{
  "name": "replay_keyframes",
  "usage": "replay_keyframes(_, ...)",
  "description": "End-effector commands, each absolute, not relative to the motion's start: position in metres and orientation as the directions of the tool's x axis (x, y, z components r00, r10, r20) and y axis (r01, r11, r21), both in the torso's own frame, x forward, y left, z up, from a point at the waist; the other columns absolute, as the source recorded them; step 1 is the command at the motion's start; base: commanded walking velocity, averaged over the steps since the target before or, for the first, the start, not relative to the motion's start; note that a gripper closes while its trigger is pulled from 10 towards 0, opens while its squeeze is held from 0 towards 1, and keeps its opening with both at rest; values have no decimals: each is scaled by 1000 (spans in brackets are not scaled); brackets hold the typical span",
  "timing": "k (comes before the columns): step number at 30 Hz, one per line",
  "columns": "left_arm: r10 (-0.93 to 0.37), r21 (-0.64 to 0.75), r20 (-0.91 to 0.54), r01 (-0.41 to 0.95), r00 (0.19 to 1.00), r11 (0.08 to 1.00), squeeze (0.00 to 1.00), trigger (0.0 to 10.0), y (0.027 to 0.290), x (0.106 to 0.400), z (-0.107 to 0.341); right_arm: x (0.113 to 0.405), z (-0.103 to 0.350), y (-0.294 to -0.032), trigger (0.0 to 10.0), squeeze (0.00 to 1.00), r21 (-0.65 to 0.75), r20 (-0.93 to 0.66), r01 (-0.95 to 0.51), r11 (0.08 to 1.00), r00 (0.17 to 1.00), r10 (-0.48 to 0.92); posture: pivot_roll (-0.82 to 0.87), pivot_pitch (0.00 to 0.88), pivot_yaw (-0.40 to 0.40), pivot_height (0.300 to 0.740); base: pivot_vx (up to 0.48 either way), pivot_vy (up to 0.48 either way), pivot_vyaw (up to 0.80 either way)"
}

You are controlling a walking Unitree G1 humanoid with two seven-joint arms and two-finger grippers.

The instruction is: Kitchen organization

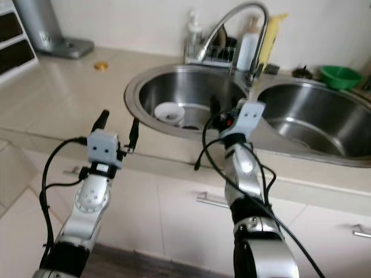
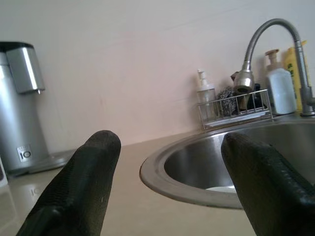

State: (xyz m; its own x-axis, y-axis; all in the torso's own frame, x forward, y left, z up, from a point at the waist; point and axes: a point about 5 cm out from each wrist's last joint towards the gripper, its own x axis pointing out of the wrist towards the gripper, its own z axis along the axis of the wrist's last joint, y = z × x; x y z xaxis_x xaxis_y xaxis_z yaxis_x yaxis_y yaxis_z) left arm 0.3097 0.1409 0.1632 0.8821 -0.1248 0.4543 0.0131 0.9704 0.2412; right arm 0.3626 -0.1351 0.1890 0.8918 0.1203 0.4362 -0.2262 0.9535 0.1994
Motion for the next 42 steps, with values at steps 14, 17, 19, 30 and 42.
replay_keyframes(14,-164,252,486,42,858,967,0,10000,135,304,167,325,177,-133,10000,0,4,462,-184,983,872,161,87,0,-28,740,0,223,-229)
replay_keyframes(17,-178,271,476,49,861,961,0,10000,133,304,166,317,174,-133,10000,0,-11,455,-170,985,877,157,80,0,-23,740,0,0,-800)
replay_keyframes(19,-180,273,476,50,860,961,0,10000,133,303,165,316,173,-133,10000,0,-17,454,-167,986,877,157,80,0,-23,740,0,0,-800)
replay_keyframes(30,-204,289,465,70,861,955,0,10000,128,304,164,305,164,-149,10000,0,-16,439,-10,1000,898,16,67,0,-13,740,0,-142,-800)
replay_keyframes(42,-219,287,474,86,853,954,0,10000,125,301,164,304,164,-145,10000,0,-7,437,6,1000,900,-2,65,0,-17,740,0,-139,-800)
